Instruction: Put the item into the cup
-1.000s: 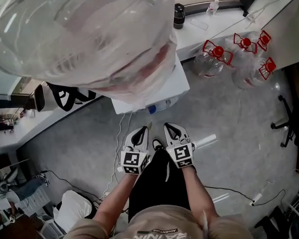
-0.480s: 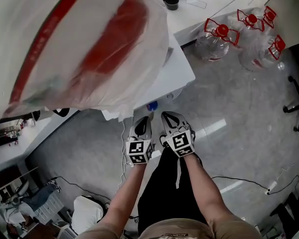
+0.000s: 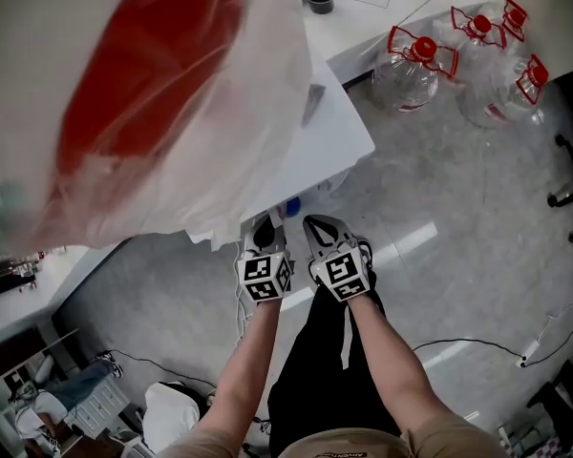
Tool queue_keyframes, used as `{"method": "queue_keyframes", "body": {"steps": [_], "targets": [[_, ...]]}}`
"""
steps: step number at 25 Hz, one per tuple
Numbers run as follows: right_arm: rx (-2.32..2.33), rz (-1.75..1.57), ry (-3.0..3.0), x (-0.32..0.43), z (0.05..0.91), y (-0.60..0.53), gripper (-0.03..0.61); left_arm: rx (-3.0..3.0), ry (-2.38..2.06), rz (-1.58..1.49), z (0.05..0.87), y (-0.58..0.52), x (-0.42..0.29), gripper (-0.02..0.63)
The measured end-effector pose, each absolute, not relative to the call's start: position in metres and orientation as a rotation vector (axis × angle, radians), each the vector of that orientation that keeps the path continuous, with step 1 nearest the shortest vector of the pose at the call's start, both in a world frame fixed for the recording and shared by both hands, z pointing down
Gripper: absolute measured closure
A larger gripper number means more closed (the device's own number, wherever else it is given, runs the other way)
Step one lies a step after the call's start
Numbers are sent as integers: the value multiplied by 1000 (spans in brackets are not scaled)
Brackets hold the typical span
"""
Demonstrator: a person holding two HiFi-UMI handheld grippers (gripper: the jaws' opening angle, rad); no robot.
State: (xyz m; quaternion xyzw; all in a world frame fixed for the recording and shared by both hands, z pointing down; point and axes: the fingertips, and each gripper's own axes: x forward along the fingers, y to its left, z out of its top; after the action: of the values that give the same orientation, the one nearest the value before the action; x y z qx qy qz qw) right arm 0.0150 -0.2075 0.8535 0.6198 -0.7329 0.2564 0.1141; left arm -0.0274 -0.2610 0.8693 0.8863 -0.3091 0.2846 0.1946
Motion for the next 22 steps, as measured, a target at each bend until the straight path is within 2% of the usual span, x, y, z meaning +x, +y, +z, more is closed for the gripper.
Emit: {"method": "queue_keyframes", "body": {"steps": [22], "targets": [[1741, 780, -2146, 8, 873, -191, 566, 2500, -887, 875, 888, -264, -16, 604]]}}
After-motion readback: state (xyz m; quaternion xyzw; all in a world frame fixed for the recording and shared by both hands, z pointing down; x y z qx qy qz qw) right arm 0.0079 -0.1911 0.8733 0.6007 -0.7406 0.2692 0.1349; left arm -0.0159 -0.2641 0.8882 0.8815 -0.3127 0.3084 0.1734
